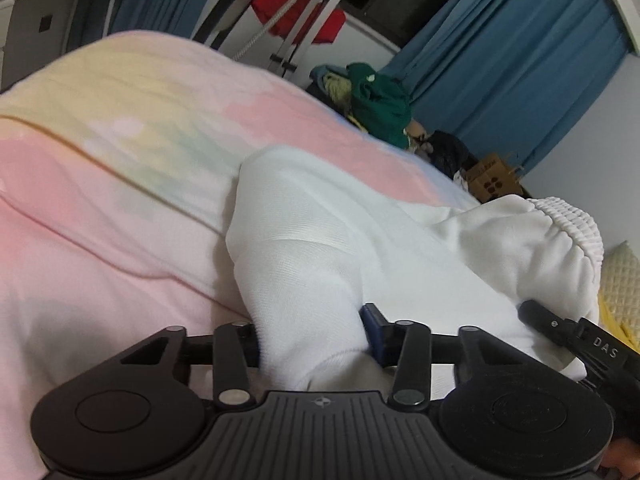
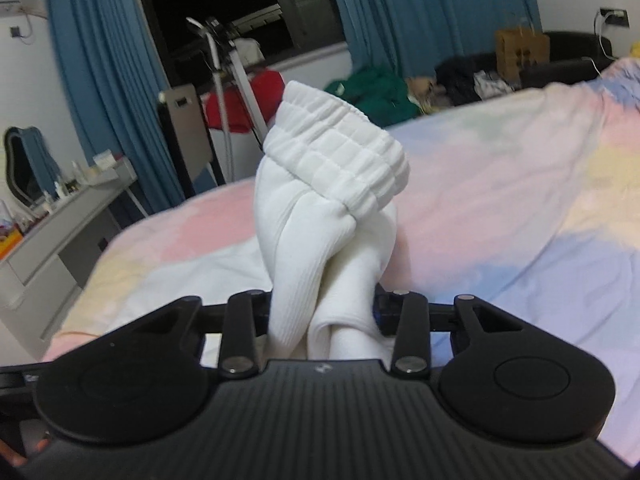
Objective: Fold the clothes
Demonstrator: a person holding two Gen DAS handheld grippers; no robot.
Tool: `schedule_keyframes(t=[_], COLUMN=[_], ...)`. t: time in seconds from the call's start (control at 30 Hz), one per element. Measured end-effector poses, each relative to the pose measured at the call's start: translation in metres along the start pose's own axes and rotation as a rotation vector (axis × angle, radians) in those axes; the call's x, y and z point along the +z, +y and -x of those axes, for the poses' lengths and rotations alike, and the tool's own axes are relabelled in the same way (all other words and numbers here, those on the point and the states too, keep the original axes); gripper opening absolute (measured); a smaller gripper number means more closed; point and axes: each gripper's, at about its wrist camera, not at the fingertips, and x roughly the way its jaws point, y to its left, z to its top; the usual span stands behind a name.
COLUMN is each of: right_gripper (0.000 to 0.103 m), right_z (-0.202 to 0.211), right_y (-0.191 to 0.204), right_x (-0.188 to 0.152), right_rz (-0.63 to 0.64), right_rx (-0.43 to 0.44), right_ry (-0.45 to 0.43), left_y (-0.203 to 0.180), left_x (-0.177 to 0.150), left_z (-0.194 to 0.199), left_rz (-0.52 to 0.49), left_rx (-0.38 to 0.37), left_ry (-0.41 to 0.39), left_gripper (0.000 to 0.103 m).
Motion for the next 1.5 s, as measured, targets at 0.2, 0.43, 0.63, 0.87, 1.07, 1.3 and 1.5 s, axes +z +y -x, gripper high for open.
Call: schedule_keyframes(t=[0.2,0.43,0.63,0.87,1.07,1.3,1.5], right_gripper=[0.038,0.038,0.038,0.038,0.038,0.042,0.051], right_z=[0.047,0.087,0.09,0.044,0.004,-0.016,-0.002], right_y=[-0.007,-0.045,-0.125,-0.215,-0.267,-0.304,-0.305], right_x=[0.019,0.055,0.102,0.121,0.081,0.012,0.007], right_rz=[-0.057,-0.173,-0.281,-0.31,-0.37,-0.508,-0.566], right_rx=[0.055,0.027,-0.047,-0.181,-0.259,-0.289,-0.325], right_ry=[-0.104,-0.215,-0.308,-0.419,-0.366,-0.225,-0.143], left_y=[-0.03,-0.12,-0.225,-0.304,-0.316,-0.29,-0.269], left_x=[0.008,0.028,0.058,0.062,0.026,-0.028,-0.041], left_z=[0.043,0.05,-0.022,-0.147,-0.244,-0.26,-0.25], left_rz=[-0.003,-0.133,-0.273,-0.357,-0.441,-0.628,-0.635], left_rx=[-0.059,-0.106,-0.174,-0.245,-0.187,-0.16,-0.139], left_ry=[-0.067,-0.109,-0.072,-0.01,0.093,0.098,0.073], left_gripper=[0.039,0.039,0.039,0.039,0.039,0.048,0.066])
